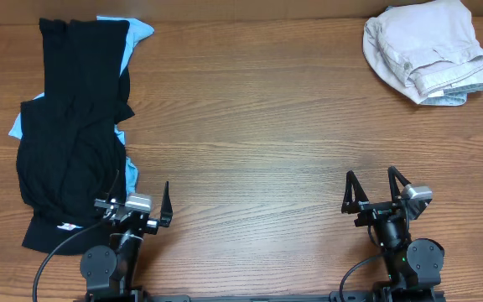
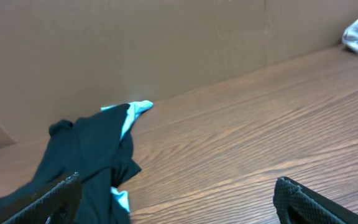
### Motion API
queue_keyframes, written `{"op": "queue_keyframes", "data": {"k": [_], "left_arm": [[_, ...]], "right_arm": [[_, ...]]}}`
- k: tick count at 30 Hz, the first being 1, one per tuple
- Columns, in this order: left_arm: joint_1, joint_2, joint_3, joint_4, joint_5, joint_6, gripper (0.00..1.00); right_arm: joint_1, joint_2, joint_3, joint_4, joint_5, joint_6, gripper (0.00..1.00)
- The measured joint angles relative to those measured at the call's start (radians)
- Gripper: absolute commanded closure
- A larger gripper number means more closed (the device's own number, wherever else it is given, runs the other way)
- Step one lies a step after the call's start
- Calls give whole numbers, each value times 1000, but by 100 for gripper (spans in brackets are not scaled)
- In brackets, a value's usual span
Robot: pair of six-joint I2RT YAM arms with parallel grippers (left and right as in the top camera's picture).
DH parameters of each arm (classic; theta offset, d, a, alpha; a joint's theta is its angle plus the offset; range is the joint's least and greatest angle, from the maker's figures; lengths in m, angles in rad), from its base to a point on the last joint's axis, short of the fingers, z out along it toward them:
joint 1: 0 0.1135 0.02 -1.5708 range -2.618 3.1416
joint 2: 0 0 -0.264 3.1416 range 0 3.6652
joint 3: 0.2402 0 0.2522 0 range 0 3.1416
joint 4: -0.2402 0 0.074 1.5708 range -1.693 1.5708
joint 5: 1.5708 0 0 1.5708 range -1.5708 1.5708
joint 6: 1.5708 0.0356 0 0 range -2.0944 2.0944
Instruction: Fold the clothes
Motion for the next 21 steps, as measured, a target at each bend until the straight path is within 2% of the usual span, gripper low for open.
{"op": "queue_keyframes", "data": {"k": [15, 21], "left_arm": [[0, 0, 0, 57, 0, -307, 0], [0, 0, 16, 40, 2, -380, 0]], "right_arm": [[0, 0, 0, 80, 0, 1, 0], [0, 0, 10, 86, -14, 1, 0]]}}
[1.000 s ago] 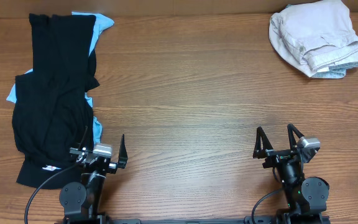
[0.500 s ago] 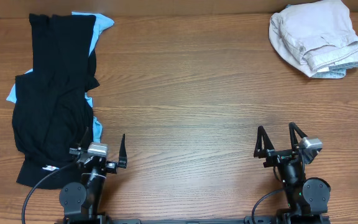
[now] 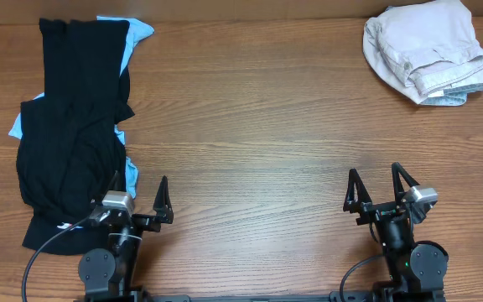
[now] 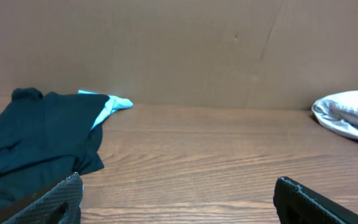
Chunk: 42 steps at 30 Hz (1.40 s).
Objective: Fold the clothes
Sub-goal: 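Move left gripper to the black T-shirt pile and grasp its edge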
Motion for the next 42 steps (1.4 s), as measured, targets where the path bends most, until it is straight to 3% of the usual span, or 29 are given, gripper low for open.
{"op": "queue_keyframes", "data": {"k": [6, 11, 23, 32, 35, 36, 42], "left_arm": [[0, 21, 148, -119, 7, -21, 0], [0, 172, 348, -245, 7, -14, 0], [0, 820, 898, -692, 37, 132, 0], [0, 1125, 988, -735, 64, 227, 0], [0, 1209, 988, -735, 57, 231, 0], [0, 1233, 988, -735, 47, 231, 0], [0, 1387, 989, -726, -114, 219, 6]], "right_arm": [[0, 19, 108, -13, -49, -1, 0], [0, 139, 236, -32, -119, 0, 0], [0, 791, 769, -397, -290, -1, 0], [0, 1187, 878, -296, -508, 0, 0], [0, 1297, 878, -273, -580, 1, 11], [0, 1328, 878, -271, -598, 4, 18], [13, 1467, 878, -266, -665, 5, 27]]}}
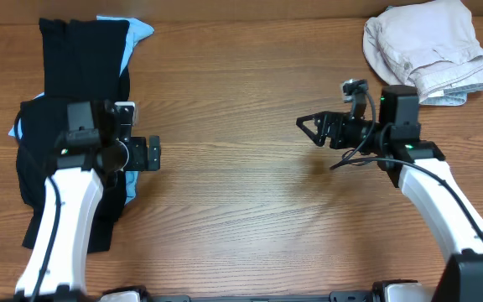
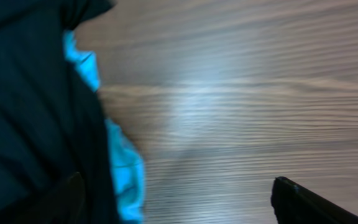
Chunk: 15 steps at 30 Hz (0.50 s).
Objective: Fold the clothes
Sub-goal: 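Move left gripper to the black T-shirt pile and grasp its edge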
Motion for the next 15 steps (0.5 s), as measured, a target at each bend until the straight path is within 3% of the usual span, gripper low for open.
{"op": "queue_keyframes", "data": {"k": [5, 12, 15], "left_arm": [[0, 142, 0, 37, -97, -11, 19], [0, 256, 0, 76, -187, -81, 28], [0, 275, 0, 89, -232, -116, 41]], "right_arm": [[78, 43, 0, 11, 25, 2, 31], [208, 43, 0, 55, 145, 1, 31], [255, 43, 0, 62, 196, 2, 31]]}}
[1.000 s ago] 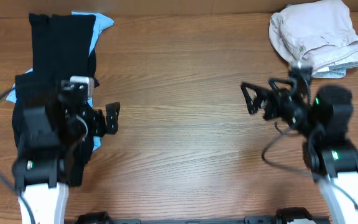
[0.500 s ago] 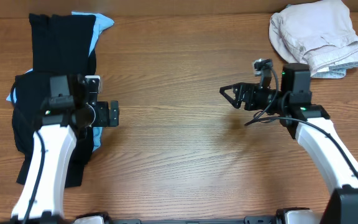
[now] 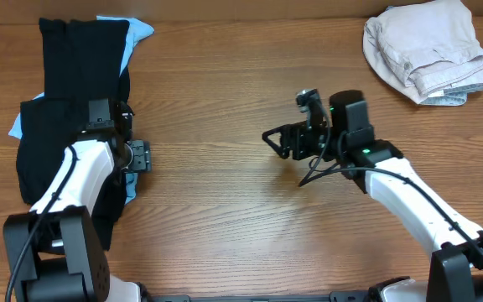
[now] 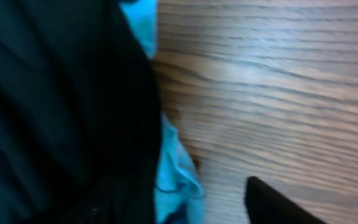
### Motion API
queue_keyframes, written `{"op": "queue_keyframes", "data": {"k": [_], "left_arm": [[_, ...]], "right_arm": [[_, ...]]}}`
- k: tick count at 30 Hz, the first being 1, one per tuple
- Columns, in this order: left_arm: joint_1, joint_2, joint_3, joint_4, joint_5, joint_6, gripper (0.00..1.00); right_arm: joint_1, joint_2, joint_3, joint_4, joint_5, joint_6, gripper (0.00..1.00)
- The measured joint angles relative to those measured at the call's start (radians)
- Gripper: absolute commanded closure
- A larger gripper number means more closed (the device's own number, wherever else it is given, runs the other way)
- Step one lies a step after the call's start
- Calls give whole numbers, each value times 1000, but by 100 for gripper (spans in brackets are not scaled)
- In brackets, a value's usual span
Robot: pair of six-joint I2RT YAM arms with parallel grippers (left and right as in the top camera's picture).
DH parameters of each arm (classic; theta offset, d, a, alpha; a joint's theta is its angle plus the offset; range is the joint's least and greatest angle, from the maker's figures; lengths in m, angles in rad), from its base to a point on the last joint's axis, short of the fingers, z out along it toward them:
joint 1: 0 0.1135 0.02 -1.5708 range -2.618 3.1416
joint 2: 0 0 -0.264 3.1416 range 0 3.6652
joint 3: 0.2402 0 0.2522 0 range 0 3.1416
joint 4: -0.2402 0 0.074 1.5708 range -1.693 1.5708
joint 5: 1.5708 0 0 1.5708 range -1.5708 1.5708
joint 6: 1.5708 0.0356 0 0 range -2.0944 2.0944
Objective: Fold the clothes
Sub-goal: 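Move left gripper to the black T-shirt pile and grasp its edge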
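A black garment (image 3: pixel 70 126) lies spread at the table's left side, with a light blue garment (image 3: pixel 138 31) peeking out under it. In the left wrist view the black cloth (image 4: pixel 61 106) fills the left half and a blue fold (image 4: pixel 174 168) shows at its edge. My left gripper (image 3: pixel 137 158) is open at the black garment's right edge, low over the blue fold; only its right finger (image 4: pixel 278 202) shows clearly. My right gripper (image 3: pixel 277 143) hangs open over bare wood mid-table, holding nothing.
A crumpled beige and white heap of clothes (image 3: pixel 426 50) lies at the far right corner. The wooden table (image 3: pixel 225 92) stretches between the two piles. A cable trails from the right arm (image 3: pixel 392 168).
My left gripper has moved slightly down and closer onto the black garment's right edge, over the blue fold. My right gripper has moved left and nearer, toward the table's middle.
Both arms first sat folded at the near edge, grippers open and pointing up. Then the left wrist turned to face the far wall. Later both arms were stretched out, left beside the black garment, right near the beige heap. Now the left is at the black garment's edge.
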Motion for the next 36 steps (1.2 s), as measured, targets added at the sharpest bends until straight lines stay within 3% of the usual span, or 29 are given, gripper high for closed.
{"op": "queue_keyframes", "data": {"k": [3, 6, 19, 31, 34, 36], "left_arm": [[0, 8, 0, 26, -30, -26, 52], [0, 12, 0, 47, -45, -38, 57], [0, 116, 2, 80, -90, -38, 61], [0, 124, 17, 78, -116, -39, 56], [0, 124, 48, 73, -120, -41, 75], [0, 124, 69, 76, -124, -39, 82]], "right_arm": [[34, 0, 0, 3, 45, 0, 31], [50, 0, 0, 4, 71, 0, 31], [51, 0, 0, 4, 97, 0, 31], [51, 0, 0, 4, 97, 0, 31], [51, 0, 0, 4, 97, -1, 31], [51, 0, 0, 4, 97, 0, 31]]}}
